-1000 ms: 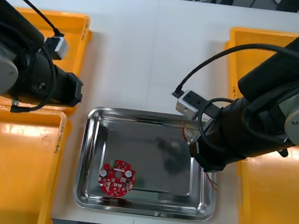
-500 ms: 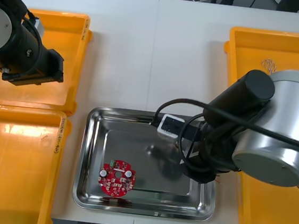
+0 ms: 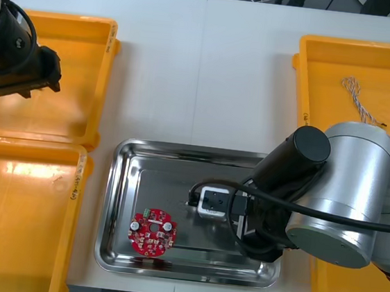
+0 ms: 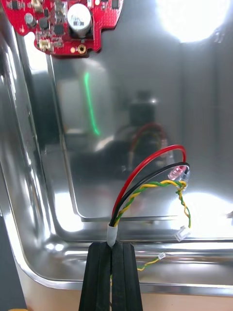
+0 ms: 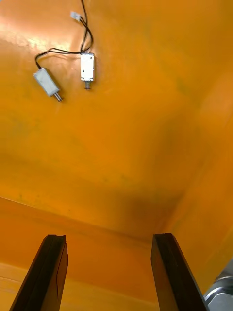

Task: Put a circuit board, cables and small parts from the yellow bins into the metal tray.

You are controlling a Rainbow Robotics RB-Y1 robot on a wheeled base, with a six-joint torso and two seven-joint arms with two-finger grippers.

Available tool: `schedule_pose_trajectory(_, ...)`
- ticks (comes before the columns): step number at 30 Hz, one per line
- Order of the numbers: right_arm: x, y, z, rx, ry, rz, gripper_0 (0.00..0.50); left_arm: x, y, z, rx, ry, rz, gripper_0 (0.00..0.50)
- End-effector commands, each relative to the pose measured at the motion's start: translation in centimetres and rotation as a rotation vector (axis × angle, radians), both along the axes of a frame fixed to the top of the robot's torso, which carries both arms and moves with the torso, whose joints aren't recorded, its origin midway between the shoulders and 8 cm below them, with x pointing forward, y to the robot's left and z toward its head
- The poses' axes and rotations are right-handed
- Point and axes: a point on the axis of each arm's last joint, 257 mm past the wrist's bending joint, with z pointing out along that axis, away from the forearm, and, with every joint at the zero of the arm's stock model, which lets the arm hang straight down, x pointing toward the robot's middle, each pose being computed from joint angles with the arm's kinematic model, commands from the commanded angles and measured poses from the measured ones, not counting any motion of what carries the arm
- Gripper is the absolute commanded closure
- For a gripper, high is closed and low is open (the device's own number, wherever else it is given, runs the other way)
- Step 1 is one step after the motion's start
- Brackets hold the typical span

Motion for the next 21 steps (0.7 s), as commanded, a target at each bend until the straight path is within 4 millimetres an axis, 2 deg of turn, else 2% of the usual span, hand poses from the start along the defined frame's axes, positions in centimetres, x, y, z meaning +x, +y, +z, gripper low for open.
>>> schedule_pose_trajectory(1, -1.2, 1.7, -0.8, 0.016, 0.001, 0.056, 0.5, 2.6, 2.8, 4.8, 0.02, -0.112, 0.014, 0.0)
schedule_pose_trajectory(8, -1.3, 2.9, -2.0, 0.015, -0.019, 0.055, 0.5, 4.3, 4.8, 4.5, -0.01, -0.146, 0.071, 0.0)
schedule_pose_trajectory(15, -2.1, 3.2, -3.9, 0.0, 0.015, 0.061, 0.5, 4.6, 7.0, 4.0, -0.004, -0.136, 0.123, 0.0)
schedule_pose_trajectory(21, -1.9, 3.7, -5.5, -0.003, -0.01, 0.058, 0.5, 4.9, 8.7, 3.2, 0.004, -0.133, 0.165, 0.0)
